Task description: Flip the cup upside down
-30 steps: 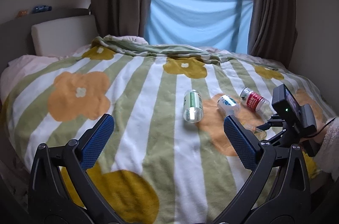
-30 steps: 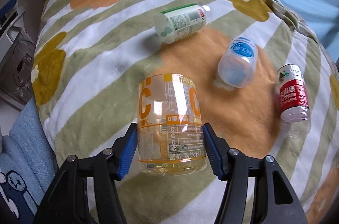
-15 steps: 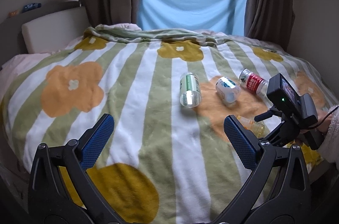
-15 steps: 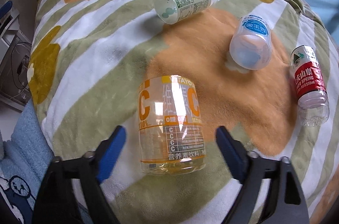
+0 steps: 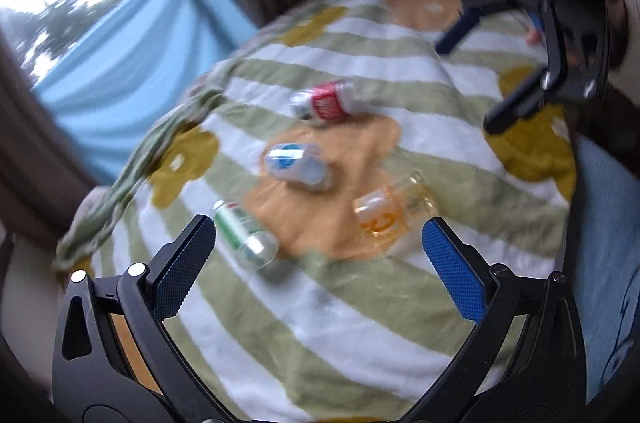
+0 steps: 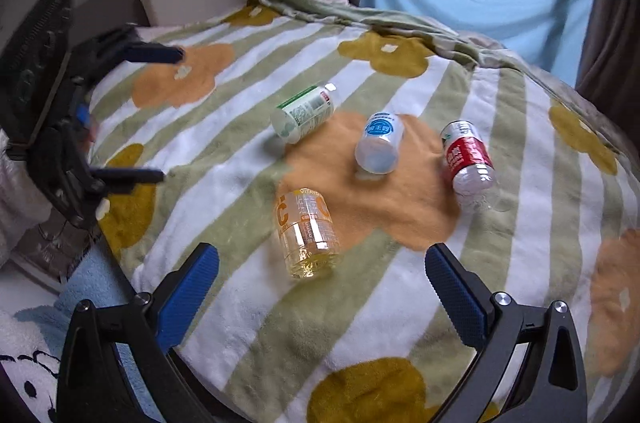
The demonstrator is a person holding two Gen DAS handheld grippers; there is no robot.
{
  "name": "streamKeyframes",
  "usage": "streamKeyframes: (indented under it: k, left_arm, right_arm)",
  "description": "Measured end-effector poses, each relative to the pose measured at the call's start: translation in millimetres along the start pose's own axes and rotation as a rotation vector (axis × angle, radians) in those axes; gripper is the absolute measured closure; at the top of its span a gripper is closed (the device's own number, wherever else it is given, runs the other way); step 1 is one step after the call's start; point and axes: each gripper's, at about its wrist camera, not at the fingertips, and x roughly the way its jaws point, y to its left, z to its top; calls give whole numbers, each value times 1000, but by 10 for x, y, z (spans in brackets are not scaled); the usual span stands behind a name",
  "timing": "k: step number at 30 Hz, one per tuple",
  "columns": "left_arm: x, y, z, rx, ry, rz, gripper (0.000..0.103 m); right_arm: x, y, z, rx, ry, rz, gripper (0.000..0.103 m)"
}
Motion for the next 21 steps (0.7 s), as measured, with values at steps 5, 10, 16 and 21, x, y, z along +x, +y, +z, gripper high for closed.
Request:
streamKeyframes:
  k: [5, 10, 16, 21]
  left_arm:
    - [775, -610, 153, 490, 238, -208, 0]
    - [1185, -836, 110, 678, 329, -257, 0]
    - [1436, -822, 196, 721, 365, -280, 5]
    - [1613, -780, 270, 689, 402, -314, 31]
  right_arm:
    - [-502, 57, -345, 131, -153, -92, 0]
    - [-904, 6, -693, 329, -277, -61, 0]
    - [-898, 69, -877, 341, -267, -144, 0]
    - [-726, 109, -951, 316, -239, -143, 0]
